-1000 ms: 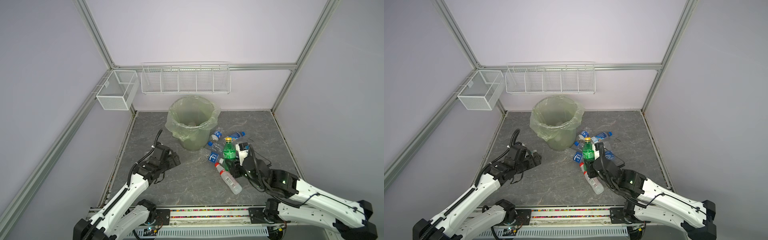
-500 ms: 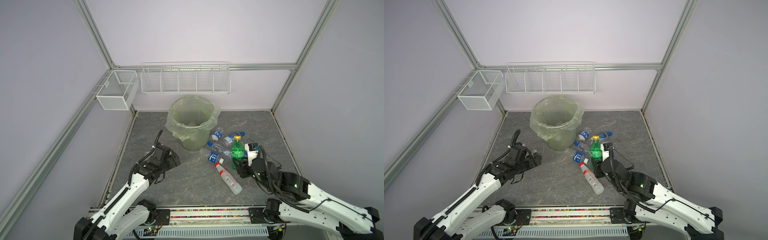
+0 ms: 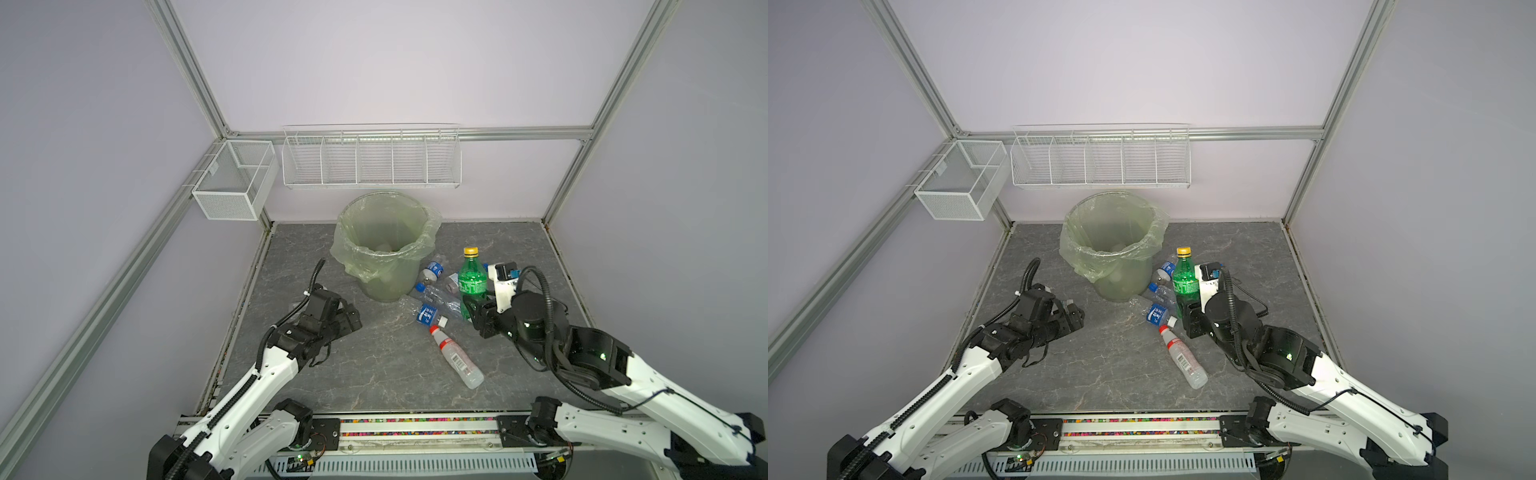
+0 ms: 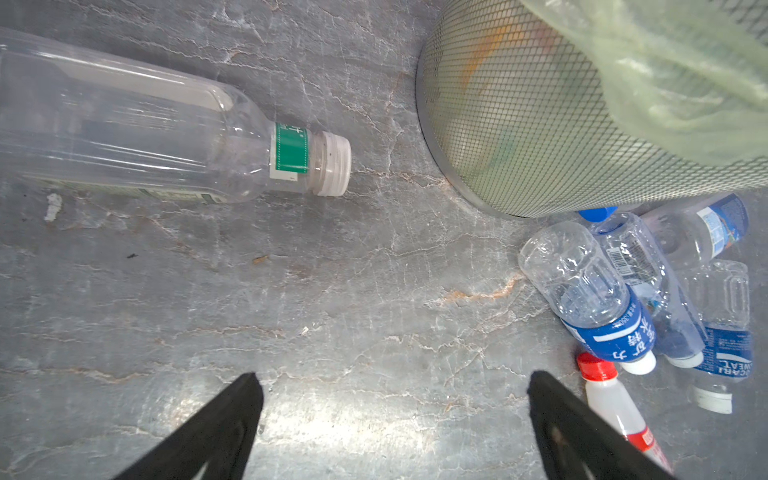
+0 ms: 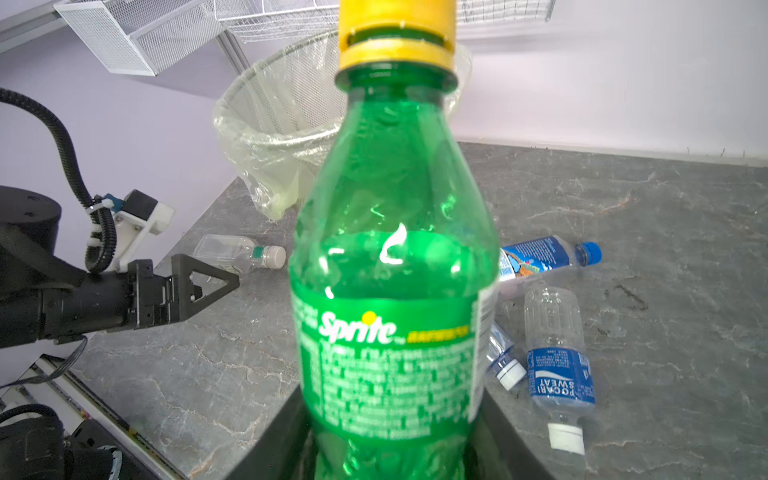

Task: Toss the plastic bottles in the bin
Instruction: 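Carry the Sprite bottle over the bin with the right gripper and release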

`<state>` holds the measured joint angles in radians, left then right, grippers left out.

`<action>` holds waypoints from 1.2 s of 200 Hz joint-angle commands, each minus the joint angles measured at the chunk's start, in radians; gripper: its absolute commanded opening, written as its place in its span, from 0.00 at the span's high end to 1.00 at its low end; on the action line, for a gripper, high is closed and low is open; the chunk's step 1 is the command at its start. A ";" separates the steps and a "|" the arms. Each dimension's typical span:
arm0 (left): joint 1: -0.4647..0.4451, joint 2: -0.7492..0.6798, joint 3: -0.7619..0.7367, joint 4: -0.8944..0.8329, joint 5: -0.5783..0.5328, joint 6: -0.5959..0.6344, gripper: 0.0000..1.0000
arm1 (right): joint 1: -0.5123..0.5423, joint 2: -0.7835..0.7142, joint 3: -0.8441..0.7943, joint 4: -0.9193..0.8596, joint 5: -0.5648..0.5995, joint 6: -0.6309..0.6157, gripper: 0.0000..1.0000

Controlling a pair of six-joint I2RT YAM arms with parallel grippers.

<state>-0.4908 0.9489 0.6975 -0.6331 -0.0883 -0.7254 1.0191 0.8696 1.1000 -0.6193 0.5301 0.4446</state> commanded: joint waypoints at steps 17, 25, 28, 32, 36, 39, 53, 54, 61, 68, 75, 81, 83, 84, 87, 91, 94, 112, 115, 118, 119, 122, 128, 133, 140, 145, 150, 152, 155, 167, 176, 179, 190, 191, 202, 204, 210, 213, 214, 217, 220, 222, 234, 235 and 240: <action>0.006 -0.008 0.020 -0.013 -0.013 0.006 0.00 | -0.078 0.075 0.078 0.055 -0.112 -0.073 0.50; 0.006 -0.007 0.023 -0.009 -0.018 0.012 0.00 | -0.102 0.096 0.093 0.066 -0.148 -0.078 0.50; 0.007 -0.007 0.025 -0.007 -0.020 0.015 0.00 | -0.112 0.106 0.101 0.073 -0.161 -0.081 0.50; 0.007 -0.006 0.025 -0.003 -0.022 0.017 0.00 | -0.125 0.120 0.109 0.080 -0.182 -0.089 0.50; 0.008 -0.006 0.026 0.000 -0.022 0.018 0.00 | -0.141 0.133 0.121 0.086 -0.203 -0.096 0.50; 0.008 -0.006 0.026 0.001 -0.024 0.018 0.00 | -0.153 0.146 0.133 0.087 -0.216 -0.101 0.50; 0.008 0.003 0.028 0.012 -0.029 0.019 0.00 | -0.198 0.207 0.194 0.078 -0.264 -0.119 0.51; 0.008 0.002 0.028 0.013 -0.029 0.018 0.00 | -0.200 0.212 0.198 0.076 -0.267 -0.120 0.52; 0.008 0.008 0.028 0.013 -0.033 0.017 0.00 | -0.209 0.234 0.227 0.069 -0.281 -0.131 0.52; 0.008 0.014 0.027 0.013 -0.036 0.014 0.00 | -0.211 0.250 0.243 0.067 -0.292 -0.141 0.52; 0.008 0.020 0.027 0.010 -0.039 0.011 0.00 | -0.211 0.255 0.250 0.071 -0.308 -0.147 0.52; 0.008 0.023 0.024 0.007 -0.039 0.006 0.00 | -0.209 0.251 0.245 0.081 -0.325 -0.147 0.52; 0.008 0.023 0.024 0.006 -0.039 0.005 0.00 | -0.209 0.248 0.241 0.085 -0.332 -0.147 0.52; 0.009 0.024 0.023 0.006 -0.039 0.005 0.00 | -0.209 0.247 0.239 0.089 -0.334 -0.146 0.52; 0.009 0.025 0.021 0.006 -0.040 0.003 0.00 | -0.209 0.243 0.231 0.096 -0.342 -0.144 0.52; 0.009 0.025 0.018 0.005 -0.042 0.000 0.00 | -0.209 0.235 0.215 0.107 -0.346 -0.138 0.52; 0.009 0.025 0.016 0.004 -0.044 -0.003 0.00 | -0.209 0.229 0.204 0.115 -0.347 -0.134 0.52; 0.011 0.022 0.004 0.004 -0.061 -0.008 0.00 | -0.210 0.201 0.136 0.147 -0.346 -0.118 0.52; 0.012 0.021 0.002 0.004 -0.064 -0.007 0.00 | -0.208 0.198 0.128 0.146 -0.346 -0.115 0.52; 0.012 0.022 0.001 0.004 -0.065 -0.007 0.00 | -0.206 0.196 0.122 0.146 -0.344 -0.112 0.52; 0.012 0.022 0.002 0.003 -0.066 -0.006 0.00 | -0.207 0.195 0.120 0.146 -0.344 -0.112 0.52; 0.013 0.021 0.001 0.004 -0.066 -0.004 0.00 | -0.206 0.194 0.115 0.145 -0.343 -0.109 0.52; 0.015 0.020 0.001 0.003 -0.067 0.002 0.00 | -0.205 0.195 0.106 0.148 -0.343 -0.107 0.52; 0.016 0.022 0.003 -0.002 -0.072 0.006 0.00 | -0.203 0.198 0.104 0.151 -0.344 -0.104 0.52; 0.020 0.022 0.006 -0.010 -0.081 0.010 0.00 | -0.201 0.206 0.109 0.153 -0.344 -0.106 0.52; 0.023 0.022 0.009 -0.012 -0.084 0.016 0.00 | -0.201 0.216 0.118 0.154 -0.344 -0.109 0.52; 0.026 0.021 0.011 -0.014 -0.086 0.021 0.00 | -0.200 0.230 0.133 0.155 -0.346 -0.111 0.52; 0.027 0.020 0.012 -0.016 -0.087 0.024 0.00 | -0.200 0.236 0.141 0.153 -0.345 -0.112 0.52; 0.031 0.020 0.015 -0.019 -0.087 0.027 0.00 | -0.200 0.246 0.154 0.150 -0.345 -0.115 0.51; 0.044 0.019 0.024 -0.029 -0.090 0.033 0.00 | -0.199 0.301 0.216 0.144 -0.351 -0.129 0.51; 0.054 0.014 0.027 -0.031 -0.084 0.035 0.00 | -0.200 0.352 0.274 0.142 -0.354 -0.139 0.51; 0.057 0.013 0.027 -0.031 -0.080 0.034 0.00 | -0.199 0.365 0.295 0.140 -0.354 -0.142 0.51; 0.067 0.008 0.028 -0.030 -0.070 0.034 0.00 | -0.203 0.448 0.391 0.125 -0.355 -0.154 0.49; 0.067 0.007 0.028 -0.030 -0.068 0.035 0.00 | -0.204 0.460 0.404 0.123 -0.356 -0.155 0.49; 0.070 0.002 0.029 -0.033 -0.065 0.033 0.00 | -0.208 0.569 0.536 0.088 -0.354 -0.173 0.48; 0.070 0.002 0.031 -0.033 -0.065 0.032 0.00 | -0.211 0.593 0.561 0.081 -0.354 -0.176 0.47; 0.072 -0.001 0.032 -0.036 -0.065 0.030 0.00 | -0.217 0.660 0.645 0.052 -0.350 -0.183 0.42; 0.072 -0.003 0.033 -0.037 -0.065 0.030 0.00 | -0.221 0.699 0.695 0.034 -0.349 -0.186 0.40; 0.072 -0.003 0.034 -0.037 -0.066 0.030 0.00 | -0.222 0.710 0.710 0.027 -0.351 -0.187 0.40; 0.072 -0.004 0.035 -0.038 -0.066 0.029 0.00 | -0.228 0.751 0.758 0.002 -0.352 -0.190 0.38; 0.073 -0.004 0.037 -0.040 -0.066 0.029 0.00 | -0.232 0.789 0.814 -0.024 -0.351 -0.194 0.36; 0.073 -0.004 0.038 -0.041 -0.066 0.030 0.00 | -0.234 0.811 0.847 -0.039 -0.353 -0.198 0.33; 0.075 -0.006 0.051 -0.050 -0.067 0.026 0.00 | -0.248 0.950 1.057 -0.149 -0.338 -0.217 0.16; 0.075 -0.006 0.052 -0.052 -0.067 0.027 0.00 | -0.248 0.958 1.071 -0.159 -0.334 -0.217 0.14; 0.075 -0.007 0.057 -0.055 -0.066 0.024 0.00 | -0.254 1.004 1.147 -0.198 -0.324 -0.215 0.07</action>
<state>-0.4240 0.9573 0.7040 -0.6548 -0.1490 -0.7021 0.7948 1.6890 1.9869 -0.6102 0.1818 0.2798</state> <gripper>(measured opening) 0.997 0.793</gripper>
